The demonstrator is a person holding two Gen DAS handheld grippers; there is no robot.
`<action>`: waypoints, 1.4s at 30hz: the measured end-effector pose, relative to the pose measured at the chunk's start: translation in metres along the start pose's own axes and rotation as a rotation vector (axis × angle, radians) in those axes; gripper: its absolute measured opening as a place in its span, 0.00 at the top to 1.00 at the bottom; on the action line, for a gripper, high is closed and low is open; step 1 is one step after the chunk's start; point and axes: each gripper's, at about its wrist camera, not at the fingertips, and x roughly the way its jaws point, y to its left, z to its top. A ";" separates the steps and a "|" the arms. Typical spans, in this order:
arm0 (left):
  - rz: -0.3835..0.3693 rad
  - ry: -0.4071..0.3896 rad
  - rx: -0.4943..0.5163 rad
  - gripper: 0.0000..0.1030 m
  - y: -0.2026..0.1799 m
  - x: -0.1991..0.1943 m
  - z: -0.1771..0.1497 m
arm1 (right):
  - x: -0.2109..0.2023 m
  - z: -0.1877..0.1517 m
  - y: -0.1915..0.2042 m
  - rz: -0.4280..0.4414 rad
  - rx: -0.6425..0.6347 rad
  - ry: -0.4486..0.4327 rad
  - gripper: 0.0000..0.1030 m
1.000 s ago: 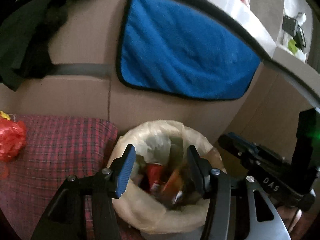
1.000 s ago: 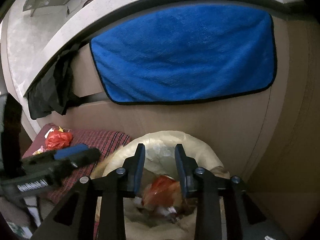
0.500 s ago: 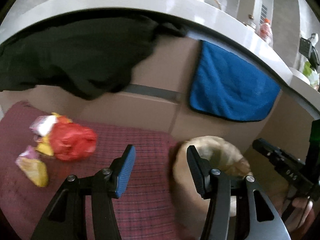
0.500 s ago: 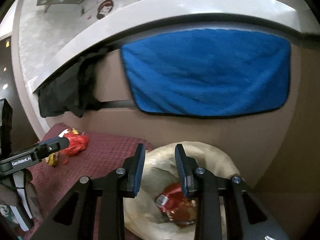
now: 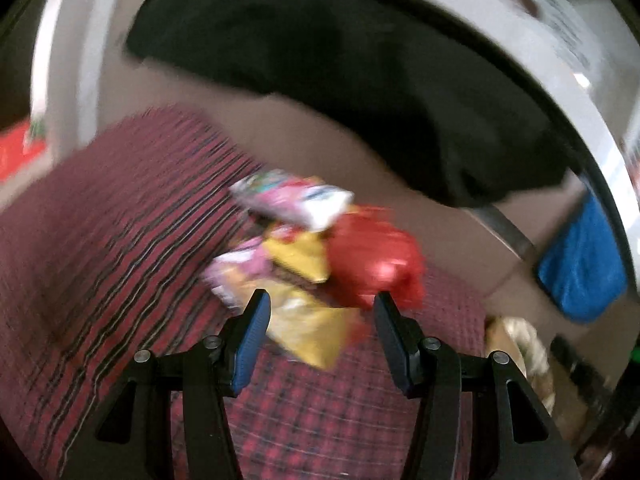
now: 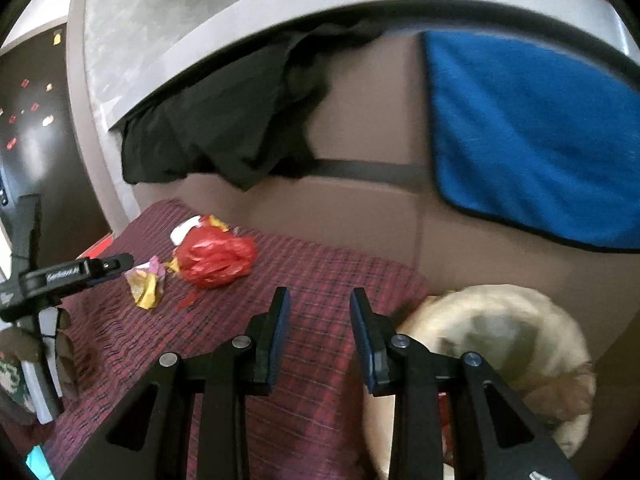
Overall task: Collect trash
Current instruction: 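Grasp the silver-yellow wrapper with the left gripper, then grasp the pink-white snack packet with the right gripper while the left holds the wrapper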
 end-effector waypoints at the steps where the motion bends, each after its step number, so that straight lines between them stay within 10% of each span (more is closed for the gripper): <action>1: -0.002 0.014 -0.036 0.47 0.009 0.005 0.001 | 0.007 -0.001 0.006 0.007 -0.005 0.010 0.72; 11: 0.031 0.090 -0.118 0.50 0.035 0.053 0.008 | 0.057 -0.001 0.052 0.027 -0.061 0.068 0.72; 17: 0.008 0.050 -0.009 0.91 0.025 0.035 0.011 | 0.068 0.006 0.072 0.041 -0.116 0.089 0.72; 29: 0.047 -0.181 0.011 0.92 0.084 -0.041 0.024 | 0.121 0.042 0.163 0.148 -0.300 0.113 0.72; 42: 0.055 -0.235 -0.083 0.92 0.123 -0.050 0.027 | 0.247 0.100 0.237 0.085 -0.410 0.250 0.70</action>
